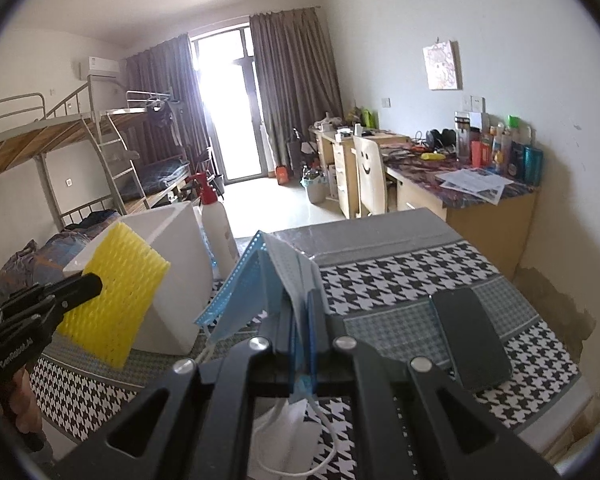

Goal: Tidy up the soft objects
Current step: 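Lift the yellow mesh sleeve and blue mask and carry both over the white foam box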

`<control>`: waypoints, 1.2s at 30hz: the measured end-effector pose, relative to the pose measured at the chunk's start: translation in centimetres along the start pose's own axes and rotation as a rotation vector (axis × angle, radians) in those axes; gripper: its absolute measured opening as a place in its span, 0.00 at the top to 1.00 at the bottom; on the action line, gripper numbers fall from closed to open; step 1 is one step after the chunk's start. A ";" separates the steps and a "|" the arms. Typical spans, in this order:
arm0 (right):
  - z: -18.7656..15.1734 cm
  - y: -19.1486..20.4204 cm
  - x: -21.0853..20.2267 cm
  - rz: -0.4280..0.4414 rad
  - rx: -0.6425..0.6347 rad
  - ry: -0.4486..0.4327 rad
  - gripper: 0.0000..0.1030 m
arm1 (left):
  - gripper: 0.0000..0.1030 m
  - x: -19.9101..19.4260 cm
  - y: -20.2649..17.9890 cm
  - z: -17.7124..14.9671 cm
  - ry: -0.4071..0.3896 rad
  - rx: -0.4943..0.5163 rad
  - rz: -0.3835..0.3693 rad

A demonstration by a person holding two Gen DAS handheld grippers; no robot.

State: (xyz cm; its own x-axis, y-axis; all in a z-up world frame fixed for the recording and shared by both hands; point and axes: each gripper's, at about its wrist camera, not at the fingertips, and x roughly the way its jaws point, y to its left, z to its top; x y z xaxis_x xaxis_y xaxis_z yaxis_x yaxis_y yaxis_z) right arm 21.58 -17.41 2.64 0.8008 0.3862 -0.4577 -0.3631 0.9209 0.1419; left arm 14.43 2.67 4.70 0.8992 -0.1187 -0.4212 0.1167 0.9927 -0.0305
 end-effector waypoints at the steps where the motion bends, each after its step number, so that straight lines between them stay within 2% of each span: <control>1: 0.2 0.1 0.1 0.003 -0.002 -0.001 0.93 | 0.90 0.0 0.1 0.3 -0.001 0.000 -0.001; 21: 3.9 1.5 0.8 0.027 -0.029 -0.044 0.93 | 0.90 0.5 1.3 4.9 -0.069 0.012 0.066; 36: 6.7 3.3 1.3 0.059 -0.061 -0.076 0.93 | 0.90 0.5 3.5 6.8 -0.092 -0.011 0.133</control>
State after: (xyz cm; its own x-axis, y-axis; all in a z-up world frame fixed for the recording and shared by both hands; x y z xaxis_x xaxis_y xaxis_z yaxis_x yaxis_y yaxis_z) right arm 24.63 -13.54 8.41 0.8103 0.4448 -0.3816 -0.4372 0.8924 0.1118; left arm 18.13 5.91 10.58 0.9413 0.0127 -0.3374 -0.0100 0.9999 0.0097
